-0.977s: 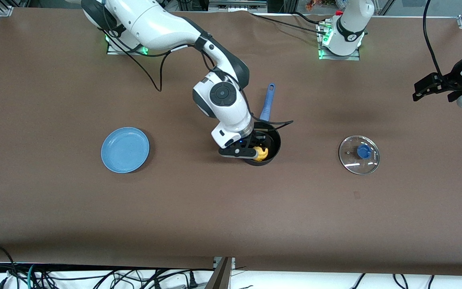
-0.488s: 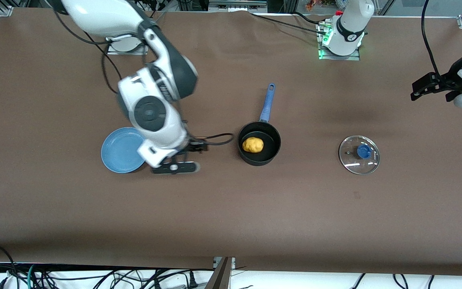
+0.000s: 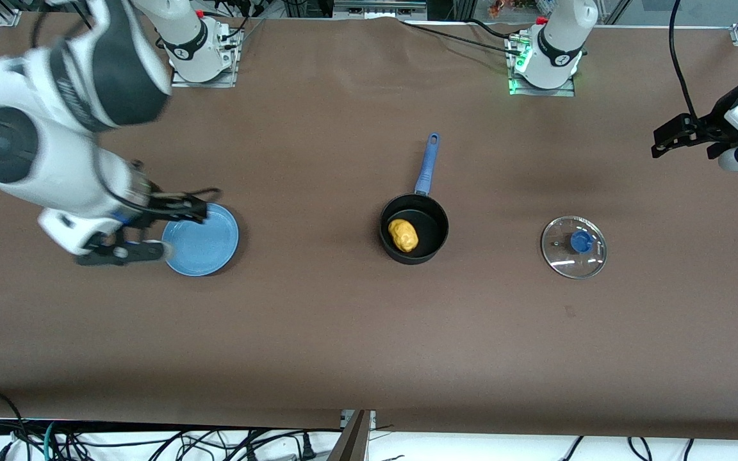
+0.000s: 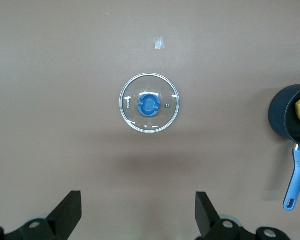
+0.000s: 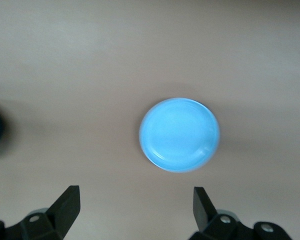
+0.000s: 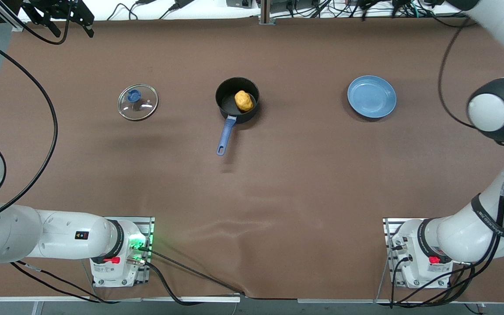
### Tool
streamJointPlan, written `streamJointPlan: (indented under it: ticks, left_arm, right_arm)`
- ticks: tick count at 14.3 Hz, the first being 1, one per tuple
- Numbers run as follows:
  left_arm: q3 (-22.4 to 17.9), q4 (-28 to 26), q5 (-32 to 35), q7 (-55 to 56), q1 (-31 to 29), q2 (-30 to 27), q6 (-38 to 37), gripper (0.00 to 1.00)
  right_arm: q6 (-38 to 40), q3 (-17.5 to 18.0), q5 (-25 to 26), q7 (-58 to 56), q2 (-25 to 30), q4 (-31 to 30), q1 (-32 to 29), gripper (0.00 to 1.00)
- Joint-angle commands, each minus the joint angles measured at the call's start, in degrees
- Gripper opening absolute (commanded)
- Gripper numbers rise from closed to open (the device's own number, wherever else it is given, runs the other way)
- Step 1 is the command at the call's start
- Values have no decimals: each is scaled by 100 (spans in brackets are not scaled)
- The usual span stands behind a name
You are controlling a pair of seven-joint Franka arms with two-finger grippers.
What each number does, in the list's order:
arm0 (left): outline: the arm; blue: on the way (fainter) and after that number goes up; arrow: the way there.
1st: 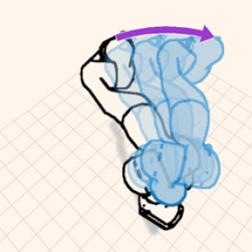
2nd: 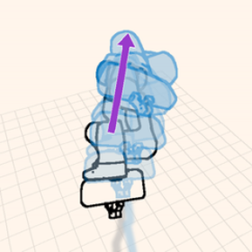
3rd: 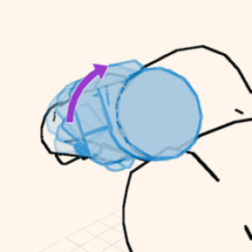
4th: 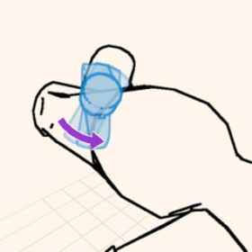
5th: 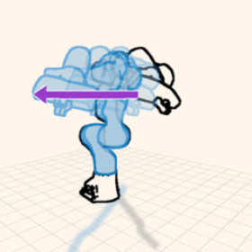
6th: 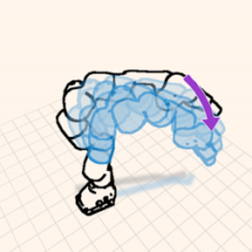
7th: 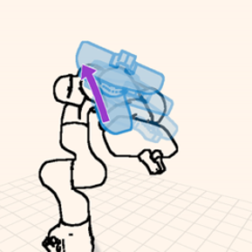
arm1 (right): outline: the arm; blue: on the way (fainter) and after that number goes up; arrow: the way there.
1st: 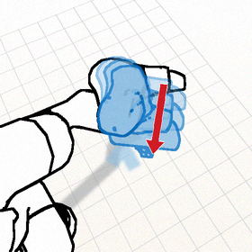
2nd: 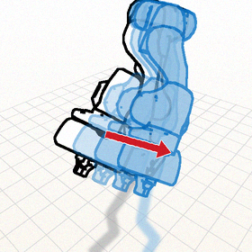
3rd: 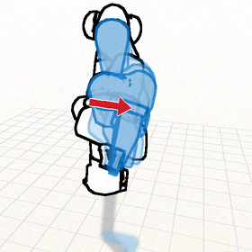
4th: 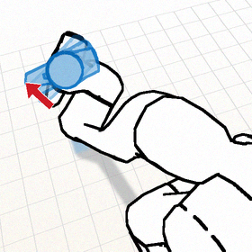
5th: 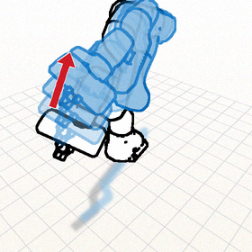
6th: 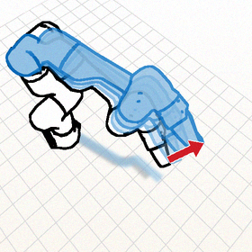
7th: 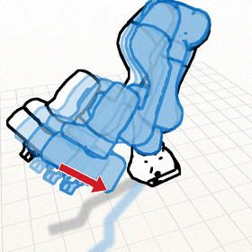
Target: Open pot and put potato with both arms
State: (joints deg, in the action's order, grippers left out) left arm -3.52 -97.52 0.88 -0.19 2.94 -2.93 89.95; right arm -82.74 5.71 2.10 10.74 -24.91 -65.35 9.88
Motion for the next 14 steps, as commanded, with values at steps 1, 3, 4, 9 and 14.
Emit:
streamJointPlan:
  ticks: [1,3,4,9,14]
  left_arm:
    - [-35,32,-88,81,49,-67,-109,100]
    - [-26,32,-88,81,58,-67,-109,100]
    - [-26,32,-88,72,58,-67,-109,100]
    - [18,32,-79,63,58,-67,-109,100]
    - [27,32,-79,54,58,-67,-171,100]
  right_arm:
    - [231,18,1,-143,1037,-889,-311,100]
    - [249,10,10,-169,1329,-1023,-311,100]
    - [328,-69,-7,-195,1444,-1067,-364,100]
    - [408,-263,36,-186,2156,-1585,-557,100]
    - [645,-263,45,-204,2016,-1551,-566,100]
